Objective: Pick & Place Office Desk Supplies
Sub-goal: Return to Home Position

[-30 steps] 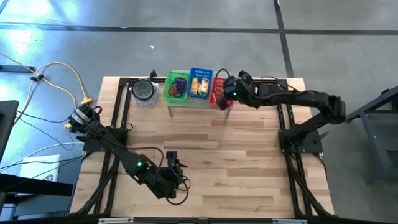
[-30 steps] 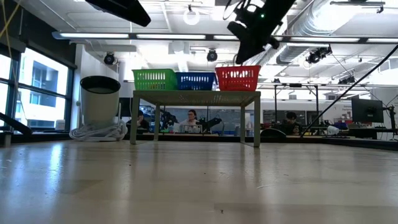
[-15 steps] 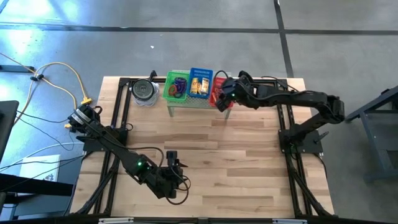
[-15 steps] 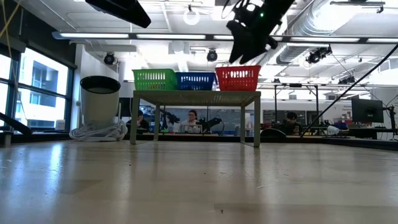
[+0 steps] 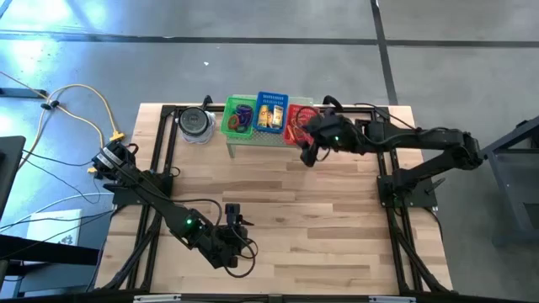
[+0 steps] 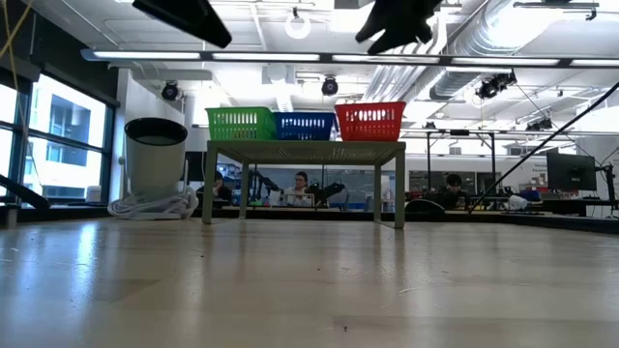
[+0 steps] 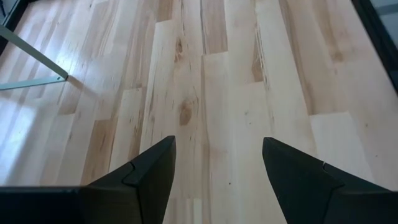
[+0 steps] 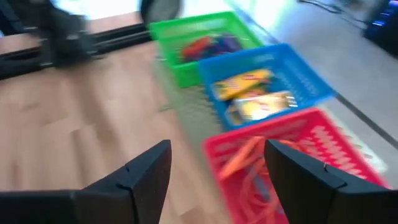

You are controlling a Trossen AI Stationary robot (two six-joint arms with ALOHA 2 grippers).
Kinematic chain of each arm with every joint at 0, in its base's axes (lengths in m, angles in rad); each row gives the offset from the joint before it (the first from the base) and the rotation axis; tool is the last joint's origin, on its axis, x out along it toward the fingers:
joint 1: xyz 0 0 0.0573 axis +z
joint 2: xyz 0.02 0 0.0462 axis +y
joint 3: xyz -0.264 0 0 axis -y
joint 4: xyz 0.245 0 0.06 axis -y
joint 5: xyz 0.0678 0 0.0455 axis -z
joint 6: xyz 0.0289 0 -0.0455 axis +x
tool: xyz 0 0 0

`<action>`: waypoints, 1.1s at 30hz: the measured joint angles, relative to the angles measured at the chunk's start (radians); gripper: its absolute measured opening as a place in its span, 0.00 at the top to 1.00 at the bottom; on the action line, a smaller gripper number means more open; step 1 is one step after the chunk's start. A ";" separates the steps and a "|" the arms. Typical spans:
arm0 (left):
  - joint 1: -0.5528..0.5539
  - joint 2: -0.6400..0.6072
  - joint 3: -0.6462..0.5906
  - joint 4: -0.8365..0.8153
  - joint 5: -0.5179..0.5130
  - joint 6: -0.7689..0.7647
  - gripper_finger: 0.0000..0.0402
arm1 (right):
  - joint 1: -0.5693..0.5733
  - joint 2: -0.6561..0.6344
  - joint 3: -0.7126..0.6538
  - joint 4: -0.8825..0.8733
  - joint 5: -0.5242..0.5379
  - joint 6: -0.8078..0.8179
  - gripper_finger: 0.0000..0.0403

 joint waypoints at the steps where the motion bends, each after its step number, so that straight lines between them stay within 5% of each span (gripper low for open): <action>1: 0.000 0.000 0.000 -0.007 0.000 0.000 0.42 | 0.020 -0.001 0.000 -0.001 -0.009 0.001 0.39; 7: 0.000 0.000 0.000 -0.029 0.000 -0.016 0.42 | 0.137 -0.001 0.000 -0.047 -0.018 0.004 0.51; 17: 0.022 0.000 0.000 -0.030 0.031 -0.069 0.54 | 0.297 -0.001 0.000 -0.101 0.006 0.107 0.97; 26: 0.024 -0.068 0.000 -0.124 -0.060 -0.048 0.96 | 0.480 -0.002 0.000 -0.128 0.010 0.179 0.99; 33: 0.011 -0.158 -0.001 -0.213 -0.065 -0.027 1.00 | 0.581 0.001 0.000 -0.135 -0.034 0.202 0.99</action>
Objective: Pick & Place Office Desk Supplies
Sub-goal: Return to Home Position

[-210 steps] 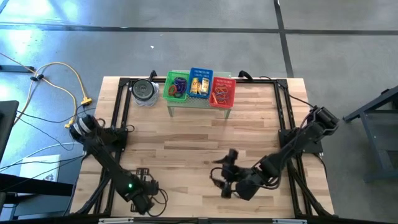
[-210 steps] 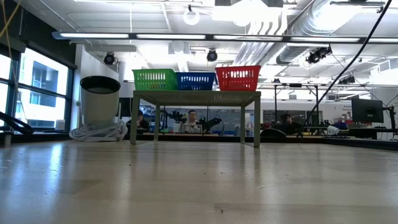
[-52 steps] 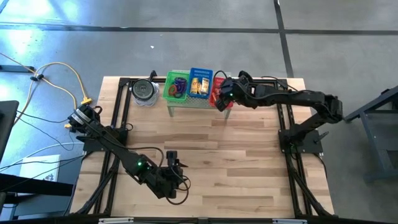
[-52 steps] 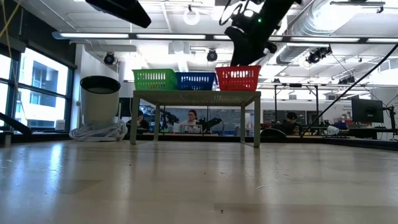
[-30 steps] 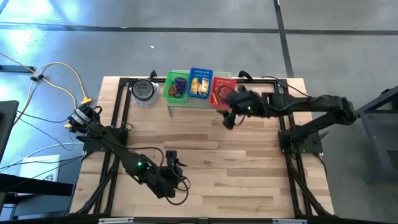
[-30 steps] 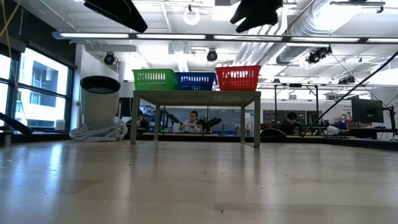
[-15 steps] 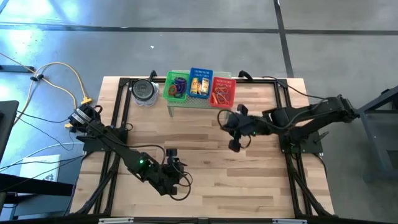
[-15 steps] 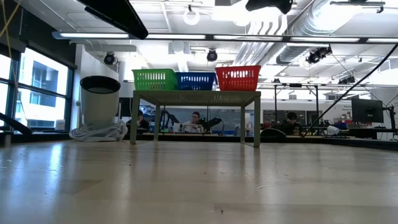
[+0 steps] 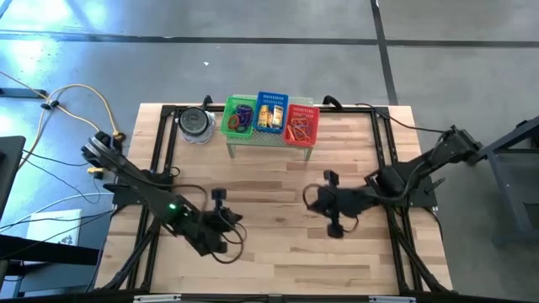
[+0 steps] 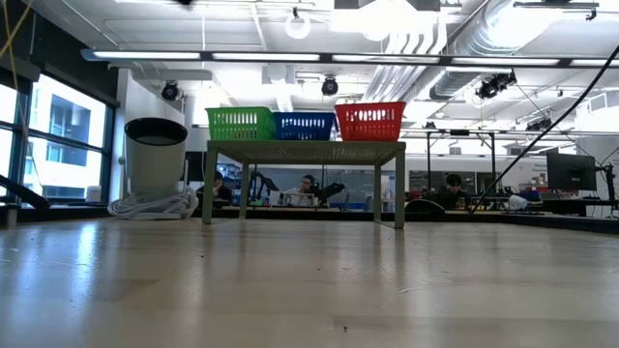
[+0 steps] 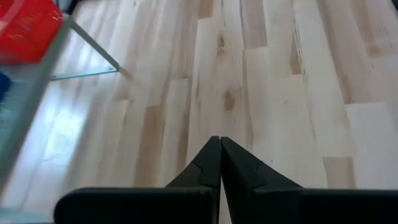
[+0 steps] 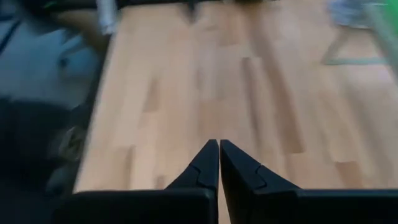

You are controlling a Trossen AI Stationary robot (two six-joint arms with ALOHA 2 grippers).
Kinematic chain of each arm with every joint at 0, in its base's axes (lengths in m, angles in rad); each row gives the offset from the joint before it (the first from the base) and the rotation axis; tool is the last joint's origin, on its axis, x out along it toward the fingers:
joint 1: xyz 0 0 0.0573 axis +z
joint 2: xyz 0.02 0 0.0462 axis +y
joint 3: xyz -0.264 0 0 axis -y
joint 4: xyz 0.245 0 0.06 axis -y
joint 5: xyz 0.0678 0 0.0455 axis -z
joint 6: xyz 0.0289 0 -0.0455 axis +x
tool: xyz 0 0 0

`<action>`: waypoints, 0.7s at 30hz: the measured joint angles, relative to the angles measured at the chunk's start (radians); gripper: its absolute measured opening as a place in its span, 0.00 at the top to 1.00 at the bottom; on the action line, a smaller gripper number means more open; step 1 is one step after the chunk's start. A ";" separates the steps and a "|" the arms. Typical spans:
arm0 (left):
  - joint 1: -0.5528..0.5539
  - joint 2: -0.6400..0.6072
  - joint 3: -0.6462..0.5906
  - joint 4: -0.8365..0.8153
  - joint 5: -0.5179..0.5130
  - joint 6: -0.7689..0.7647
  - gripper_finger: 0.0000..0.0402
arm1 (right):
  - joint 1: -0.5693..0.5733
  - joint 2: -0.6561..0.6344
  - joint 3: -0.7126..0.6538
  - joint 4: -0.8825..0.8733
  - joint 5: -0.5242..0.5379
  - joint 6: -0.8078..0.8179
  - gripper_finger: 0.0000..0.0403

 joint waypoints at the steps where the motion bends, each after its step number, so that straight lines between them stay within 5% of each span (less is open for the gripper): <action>1: -0.006 -0.027 0.000 -0.021 -0.004 -0.003 1.00 | 0.017 0.000 0.000 0.000 -0.019 -0.014 0.99; 13: 0.000 -0.411 -0.002 -0.243 -0.034 0.029 1.00 | 0.209 -0.165 -0.063 0.050 -0.071 -0.199 0.99; 21: 0.162 -0.576 -0.171 -0.256 0.010 0.023 1.00 | 0.171 -0.489 -0.461 0.350 -0.073 -0.203 0.99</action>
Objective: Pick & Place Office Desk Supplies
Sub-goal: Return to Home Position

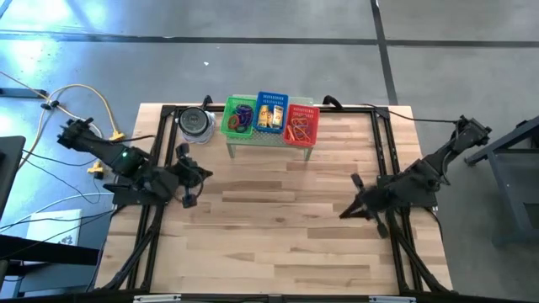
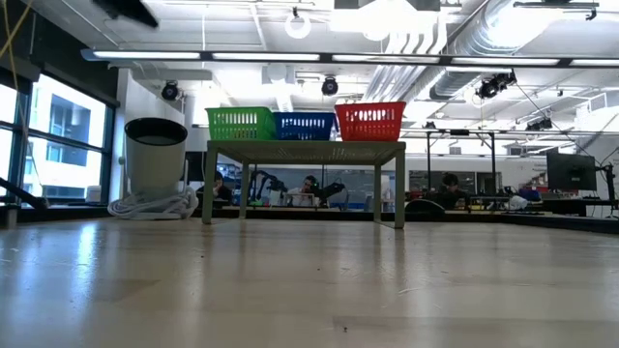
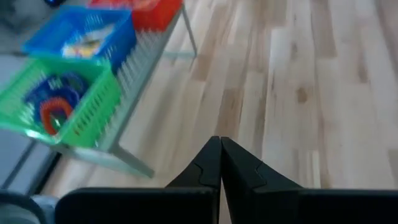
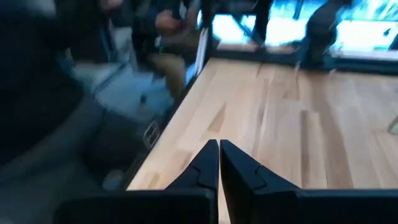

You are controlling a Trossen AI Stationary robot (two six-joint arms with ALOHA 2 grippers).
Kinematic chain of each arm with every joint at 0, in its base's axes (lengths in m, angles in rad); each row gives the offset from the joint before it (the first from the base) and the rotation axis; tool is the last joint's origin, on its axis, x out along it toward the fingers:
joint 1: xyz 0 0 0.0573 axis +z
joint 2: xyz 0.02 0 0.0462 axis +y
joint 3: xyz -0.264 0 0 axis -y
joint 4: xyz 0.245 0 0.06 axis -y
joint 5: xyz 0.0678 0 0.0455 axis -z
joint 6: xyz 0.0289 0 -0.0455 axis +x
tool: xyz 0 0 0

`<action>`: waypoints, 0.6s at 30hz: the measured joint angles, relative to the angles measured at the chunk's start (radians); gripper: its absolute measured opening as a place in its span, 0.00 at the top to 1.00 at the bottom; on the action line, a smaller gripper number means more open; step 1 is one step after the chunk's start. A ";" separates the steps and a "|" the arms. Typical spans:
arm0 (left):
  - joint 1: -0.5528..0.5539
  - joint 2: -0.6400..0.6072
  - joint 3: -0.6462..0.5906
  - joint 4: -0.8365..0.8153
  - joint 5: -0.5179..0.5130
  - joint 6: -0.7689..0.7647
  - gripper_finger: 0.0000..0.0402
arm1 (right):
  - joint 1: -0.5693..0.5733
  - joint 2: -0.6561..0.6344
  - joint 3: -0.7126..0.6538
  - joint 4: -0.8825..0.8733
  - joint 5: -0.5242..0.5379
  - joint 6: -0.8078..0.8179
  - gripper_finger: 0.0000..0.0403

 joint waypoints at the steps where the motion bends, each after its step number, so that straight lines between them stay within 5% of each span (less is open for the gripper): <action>1: 0.020 -0.018 -0.034 0.013 0.018 0.000 1.00 | -0.014 -0.040 -0.053 0.053 0.001 -0.003 0.99; 10: 0.146 -0.138 -0.264 0.326 0.200 0.165 1.00 | -0.162 -0.324 -0.434 0.367 -0.163 -0.049 0.99; 18: 0.195 -0.315 -0.322 0.323 0.214 0.159 1.00 | -0.252 -0.431 -0.670 0.555 -0.209 0.035 0.99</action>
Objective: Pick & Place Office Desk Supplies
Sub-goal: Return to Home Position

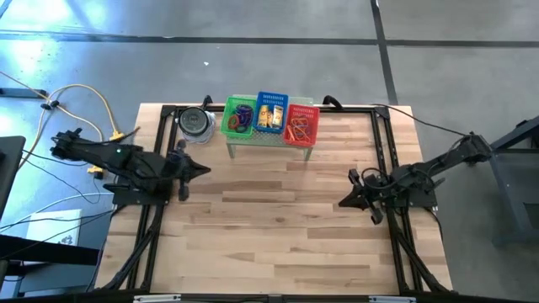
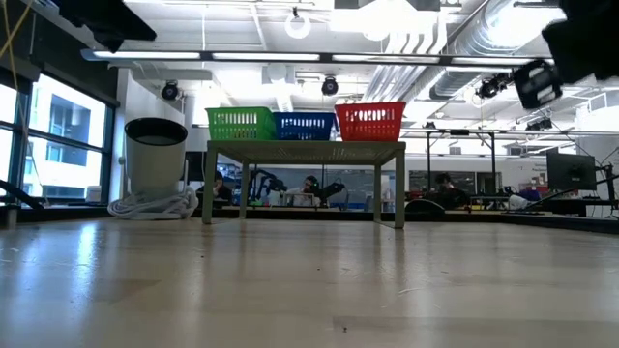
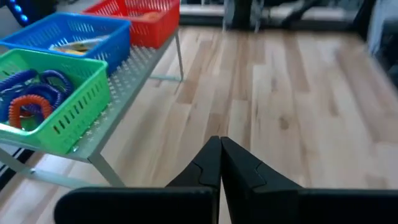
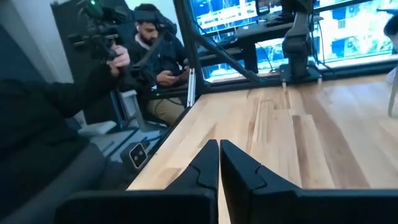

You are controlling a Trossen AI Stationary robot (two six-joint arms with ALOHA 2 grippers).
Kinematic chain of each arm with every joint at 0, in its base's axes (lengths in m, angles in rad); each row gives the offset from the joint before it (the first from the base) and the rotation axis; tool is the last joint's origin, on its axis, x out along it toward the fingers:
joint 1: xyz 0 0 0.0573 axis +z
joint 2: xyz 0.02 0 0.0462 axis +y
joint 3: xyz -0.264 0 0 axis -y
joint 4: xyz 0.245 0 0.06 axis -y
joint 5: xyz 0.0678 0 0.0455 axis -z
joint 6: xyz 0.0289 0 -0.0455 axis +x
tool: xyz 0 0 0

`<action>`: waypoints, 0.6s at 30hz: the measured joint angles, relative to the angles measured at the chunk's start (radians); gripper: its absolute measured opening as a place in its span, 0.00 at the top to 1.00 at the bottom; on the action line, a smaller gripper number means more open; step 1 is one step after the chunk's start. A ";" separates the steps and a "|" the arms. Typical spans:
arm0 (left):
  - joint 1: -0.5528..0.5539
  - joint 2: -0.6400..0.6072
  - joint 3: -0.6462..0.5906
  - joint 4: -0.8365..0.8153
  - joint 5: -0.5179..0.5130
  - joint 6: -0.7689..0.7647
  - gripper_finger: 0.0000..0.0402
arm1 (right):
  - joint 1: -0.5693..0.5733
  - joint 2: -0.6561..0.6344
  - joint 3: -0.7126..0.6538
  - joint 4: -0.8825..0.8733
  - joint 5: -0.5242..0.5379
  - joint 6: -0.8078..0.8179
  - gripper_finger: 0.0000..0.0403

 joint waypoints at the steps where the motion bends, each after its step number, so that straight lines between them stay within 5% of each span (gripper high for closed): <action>1: 0.000 -0.030 -0.008 0.000 0.000 -0.009 1.00 | -0.005 -0.002 -0.028 0.034 -0.006 0.012 0.99; 18: -0.012 -0.479 -0.367 0.172 0.044 -0.037 1.00 | -0.012 0.015 -0.103 0.202 -0.041 -0.033 0.99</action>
